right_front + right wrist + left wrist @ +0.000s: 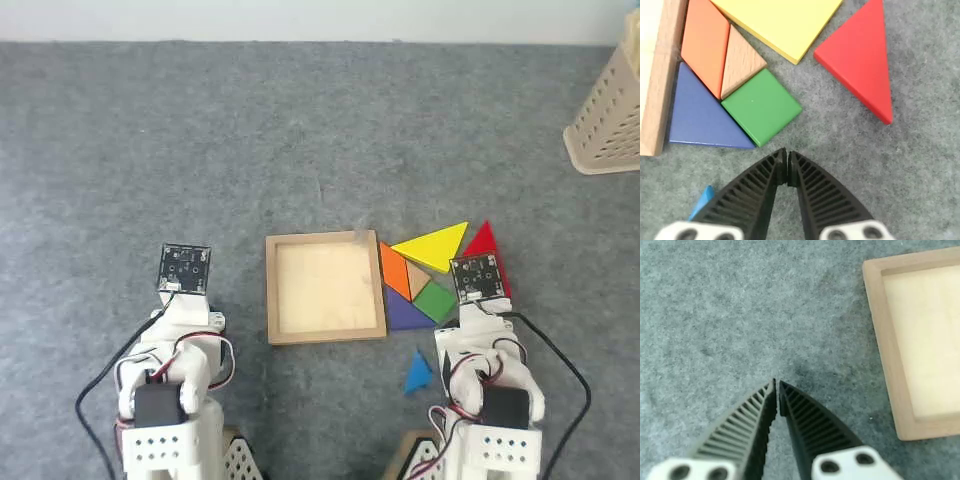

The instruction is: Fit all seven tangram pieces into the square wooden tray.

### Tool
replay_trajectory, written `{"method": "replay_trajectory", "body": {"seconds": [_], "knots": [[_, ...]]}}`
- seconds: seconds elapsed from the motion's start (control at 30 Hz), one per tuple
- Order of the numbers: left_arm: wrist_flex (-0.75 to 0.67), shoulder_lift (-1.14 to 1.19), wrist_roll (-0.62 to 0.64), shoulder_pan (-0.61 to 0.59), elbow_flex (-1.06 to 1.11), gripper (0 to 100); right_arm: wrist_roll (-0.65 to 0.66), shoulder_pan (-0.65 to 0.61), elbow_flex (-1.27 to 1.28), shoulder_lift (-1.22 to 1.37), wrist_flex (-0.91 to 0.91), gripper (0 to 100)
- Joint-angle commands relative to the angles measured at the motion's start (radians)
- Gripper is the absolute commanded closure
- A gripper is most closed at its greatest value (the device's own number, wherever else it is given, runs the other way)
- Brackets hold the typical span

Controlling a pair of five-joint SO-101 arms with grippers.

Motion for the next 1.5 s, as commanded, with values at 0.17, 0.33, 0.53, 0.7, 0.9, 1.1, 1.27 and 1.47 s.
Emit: {"method": "replay_trajectory", "body": {"seconds": [0.17, 0.33, 0.53, 0.7, 0.9, 1.1, 1.27, 1.47], "knots": [[0.008, -0.02, -0.005, 0.003, -0.007, 99, 0.017, -0.004, 0.012, -0.021, 0.015, 99.1], [0.008, -0.02, -0.005, 0.003, -0.007, 99, 0.018, -0.002, 0.012, -0.021, 0.015, 99.1], [0.008, -0.02, -0.005, 0.003, -0.007, 99, 0.017, -0.004, 0.012, -0.021, 0.015, 99.1], [0.008, -0.02, -0.005, 0.003, -0.007, 99, 0.017, -0.004, 0.012, -0.021, 0.015, 99.1], [0.008, -0.02, -0.005, 0.003, -0.007, 99, 0.017, -0.004, 0.012, -0.021, 0.015, 99.1], [0.008, -0.02, -0.005, 0.003, -0.007, 99, 0.023, -0.004, 0.012, -0.021, 0.013, 99.1], [0.008, -0.02, -0.005, 0.003, -0.007, 99, 0.025, 0.004, 0.012, -0.021, -0.054, 98.9], [0.008, -0.02, -0.005, 0.003, -0.007, 99, 0.025, 0.108, -0.028, -0.021, -0.12, 98.9]]}}
